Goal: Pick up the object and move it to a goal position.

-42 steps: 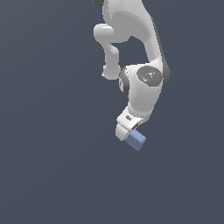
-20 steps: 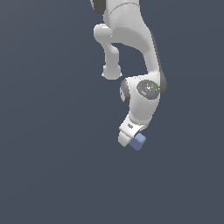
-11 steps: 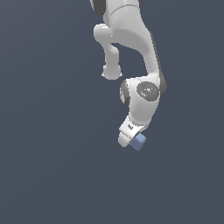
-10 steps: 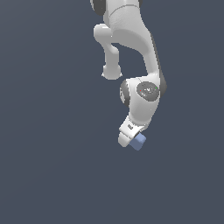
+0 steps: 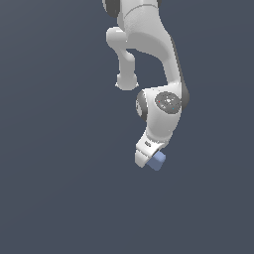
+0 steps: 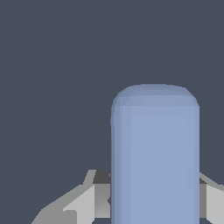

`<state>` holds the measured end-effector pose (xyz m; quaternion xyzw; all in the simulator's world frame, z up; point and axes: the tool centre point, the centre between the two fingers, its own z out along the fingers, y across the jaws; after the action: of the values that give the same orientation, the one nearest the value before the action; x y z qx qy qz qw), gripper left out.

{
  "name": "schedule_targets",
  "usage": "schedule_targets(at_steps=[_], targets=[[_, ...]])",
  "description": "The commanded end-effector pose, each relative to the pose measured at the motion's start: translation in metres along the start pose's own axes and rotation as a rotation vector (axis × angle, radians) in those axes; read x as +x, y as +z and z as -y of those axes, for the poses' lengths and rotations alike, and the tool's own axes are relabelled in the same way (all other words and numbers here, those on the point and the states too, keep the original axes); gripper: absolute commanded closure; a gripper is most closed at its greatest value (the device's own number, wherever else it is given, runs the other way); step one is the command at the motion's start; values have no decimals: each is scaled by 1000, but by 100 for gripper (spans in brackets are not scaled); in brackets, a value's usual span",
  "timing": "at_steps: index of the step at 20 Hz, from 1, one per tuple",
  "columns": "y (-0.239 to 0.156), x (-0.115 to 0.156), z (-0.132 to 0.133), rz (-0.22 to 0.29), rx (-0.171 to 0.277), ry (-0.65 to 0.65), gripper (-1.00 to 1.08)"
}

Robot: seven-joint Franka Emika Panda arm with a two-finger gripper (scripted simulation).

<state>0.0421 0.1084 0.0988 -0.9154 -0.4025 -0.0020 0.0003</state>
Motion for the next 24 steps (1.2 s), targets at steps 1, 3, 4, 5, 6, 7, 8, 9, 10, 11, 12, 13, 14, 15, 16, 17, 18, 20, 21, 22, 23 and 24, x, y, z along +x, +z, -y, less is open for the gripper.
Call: schedule_targets(at_steps=[1,3,4,5,6,7,8,9,10,11,12,13,14,15,16,17,18,20,21,22,23,24], targets=[[-6,3,-2,-8,-4,-13,108],[-14,7,-4,-18,-8,-30,108],[-18,9,-6,-24,-11,-41,108],[-23,12,-7,-31,-13,-53,108],[-29,15,-9,-39,-16,-66,108],[-35,18,-10,-47,-20,-80,108],[-42,21,-12,-55,-23,-95,108],[-49,24,-14,-65,-27,-111,108],[-57,28,-15,-75,-31,-129,108],[-65,32,-17,-86,-35,-148,108],[-74,36,-19,-97,-40,-168,108],[-83,40,-20,-109,-45,-189,108],[-93,44,-22,-122,-50,-211,108],[-104,49,-23,-136,-55,-234,108],[-114,53,-25,-149,-60,-258,108],[-125,57,-26,-163,-65,-281,108],[-136,61,-27,-176,-70,-304,108],[-157,69,-28,-203,-81,-351,108],[-168,73,-29,-217,-86,-374,108],[-179,77,-29,-230,-91,-398,108],[-190,80,-29,-244,-96,-421,108],[-201,83,-30,-257,-101,-444,108]])
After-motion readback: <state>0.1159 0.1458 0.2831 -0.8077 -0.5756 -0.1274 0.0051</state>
